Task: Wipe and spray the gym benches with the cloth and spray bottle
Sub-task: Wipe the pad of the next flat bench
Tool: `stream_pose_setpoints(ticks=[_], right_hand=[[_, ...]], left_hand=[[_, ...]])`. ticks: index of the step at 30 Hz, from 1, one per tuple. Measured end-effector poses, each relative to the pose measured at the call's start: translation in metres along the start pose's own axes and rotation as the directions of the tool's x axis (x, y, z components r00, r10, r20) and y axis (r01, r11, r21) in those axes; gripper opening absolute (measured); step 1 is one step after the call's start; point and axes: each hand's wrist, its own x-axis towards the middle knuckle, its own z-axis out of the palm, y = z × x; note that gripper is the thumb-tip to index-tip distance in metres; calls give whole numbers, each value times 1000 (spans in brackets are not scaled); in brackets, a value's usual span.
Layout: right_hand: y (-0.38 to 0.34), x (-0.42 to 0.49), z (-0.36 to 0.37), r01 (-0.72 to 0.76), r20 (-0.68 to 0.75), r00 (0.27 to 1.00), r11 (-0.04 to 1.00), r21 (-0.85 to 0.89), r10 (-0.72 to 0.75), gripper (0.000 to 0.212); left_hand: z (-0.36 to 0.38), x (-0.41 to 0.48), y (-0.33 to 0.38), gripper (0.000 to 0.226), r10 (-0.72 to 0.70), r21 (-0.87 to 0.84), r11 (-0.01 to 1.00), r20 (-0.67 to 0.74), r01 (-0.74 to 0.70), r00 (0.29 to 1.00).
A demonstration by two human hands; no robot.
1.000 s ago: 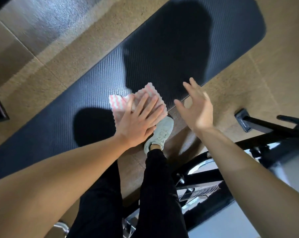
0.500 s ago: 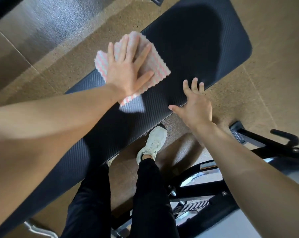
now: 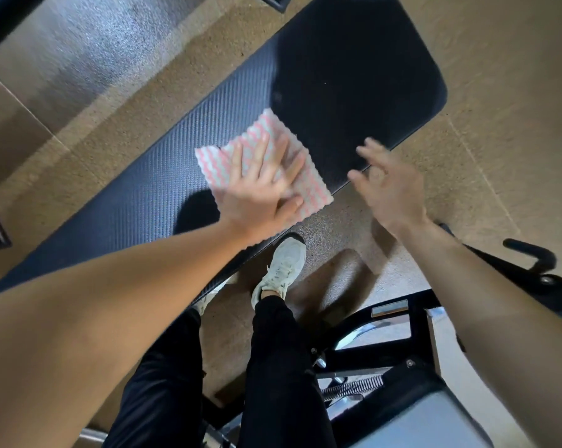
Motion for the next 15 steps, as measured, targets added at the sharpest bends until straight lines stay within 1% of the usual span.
stream_pose_setpoints(ticks=[1,2,3,4,6,9,12,15], right_hand=[[2,9,-6,-10,-88,996,998,-55,5,54],[3,17,-11,-45,-126,992,992,-115,31,63],[4,25,-14,-79,-106,993,980,-181,60,74],[6,32,-15,-94,-52,995,962,-256,83,84],[8,39,-14,-92,47,992,921,-379,119,95],[8,44,-14,-86,97,985,885,-457,146,97],[4,52,-18,-70,124,978,833,-549,165,99],[1,58,-19,-77,156,967,815,-574,201,99]], left_hand=[[4,-6,7,77,34,4,999,17,-34,999],[9,-11,14,79,65,6,998,41,-65,997],[12,-16,20,81,85,8,996,66,-86,994],[14,-19,24,81,92,9,996,83,-94,992],[15,-20,30,80,79,10,997,93,-80,993],[8,-6,33,77,64,18,998,87,-65,994],[-6,28,29,71,44,-3,999,49,-43,998],[-24,72,10,77,-4,29,1000,20,3,1000]])
